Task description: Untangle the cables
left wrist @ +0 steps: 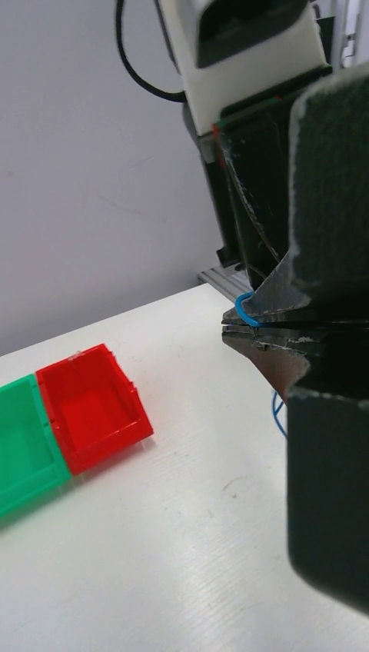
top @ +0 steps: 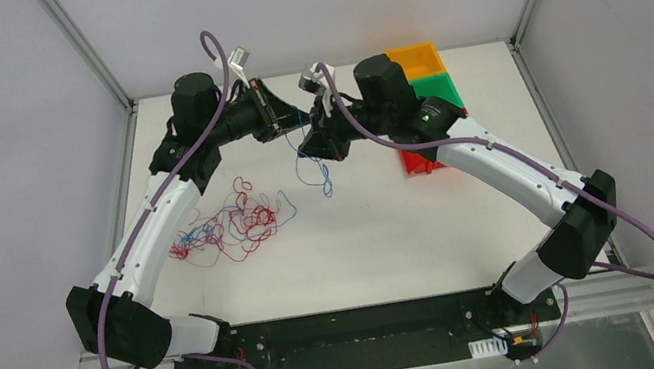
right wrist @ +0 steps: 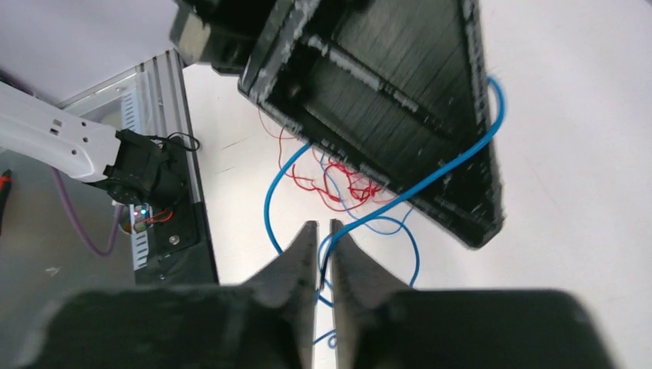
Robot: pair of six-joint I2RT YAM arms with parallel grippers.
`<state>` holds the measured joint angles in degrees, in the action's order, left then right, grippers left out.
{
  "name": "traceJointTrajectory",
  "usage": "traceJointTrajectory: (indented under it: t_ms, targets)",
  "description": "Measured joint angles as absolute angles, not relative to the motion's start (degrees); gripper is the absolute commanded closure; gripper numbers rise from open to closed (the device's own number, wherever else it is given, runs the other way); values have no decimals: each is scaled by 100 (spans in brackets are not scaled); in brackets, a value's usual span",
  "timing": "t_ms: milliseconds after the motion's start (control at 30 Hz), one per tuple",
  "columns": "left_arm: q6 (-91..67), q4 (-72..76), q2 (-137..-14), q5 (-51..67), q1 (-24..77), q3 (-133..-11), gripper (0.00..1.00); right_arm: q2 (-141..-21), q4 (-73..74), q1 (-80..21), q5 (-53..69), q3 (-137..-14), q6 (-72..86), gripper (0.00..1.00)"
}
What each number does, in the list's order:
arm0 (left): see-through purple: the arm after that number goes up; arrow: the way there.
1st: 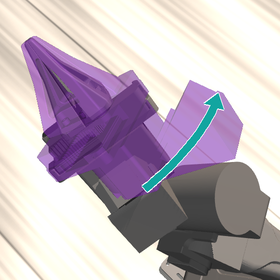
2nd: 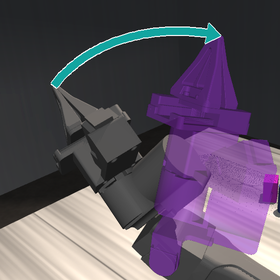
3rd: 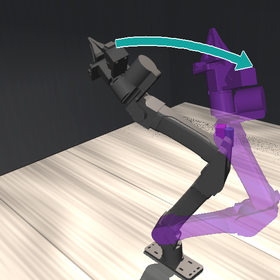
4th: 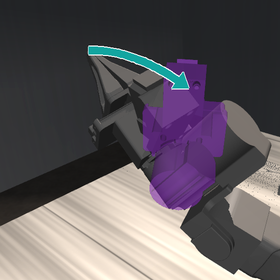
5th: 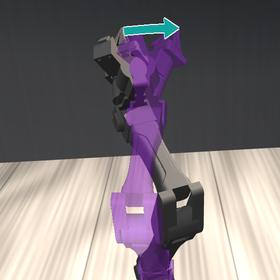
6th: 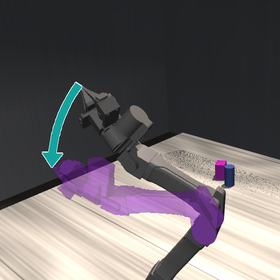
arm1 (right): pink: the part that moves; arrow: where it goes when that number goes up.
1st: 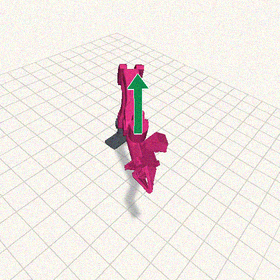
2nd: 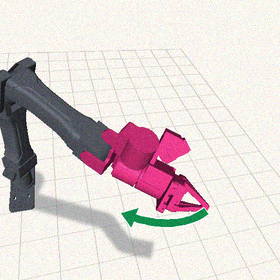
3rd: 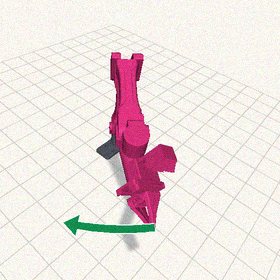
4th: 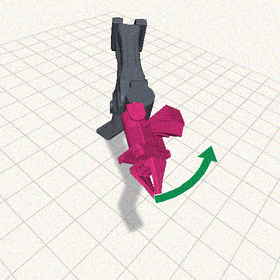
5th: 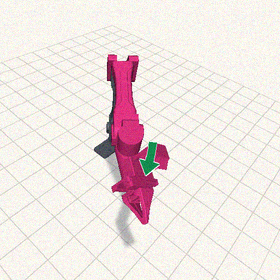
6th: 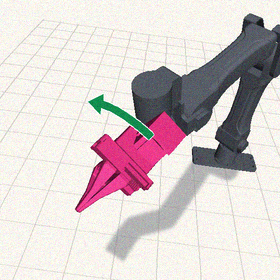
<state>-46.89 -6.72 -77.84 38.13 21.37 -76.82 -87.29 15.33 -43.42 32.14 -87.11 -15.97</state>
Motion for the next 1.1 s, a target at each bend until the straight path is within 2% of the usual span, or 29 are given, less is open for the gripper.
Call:
traceJointTrajectory:
  t_ms: [67,233,333,733,833,1100]
  targets:
    - [-4729,-650,-7784,3706,2132,-7710,100,-8726,1597,-4342,3164,-8680,-1632,61]
    - [-4696,-622,-7771,3675,2128,-7728,100,-8656,1903,-4117,3022,-8523,-1780,27]
    - [-4598,-622,-7747,3673,2128,-7721,100,-8571,2001,-3795,2895,-8517,-1848,17]
    - [-3944,-633,-7723,3570,2143,-7697,100,-8381,2088,-3601,2580,-8882,-1962,6]
    - [-3861,-642,-7723,3544,2145,-7695,100,-8455,2132,-3555,2578,-9159,-1898,1]
    - [-3819,-626,-7754,3551,2335,-7697,100,-8790,2141,-3680,2899,-9734,-1470,1]
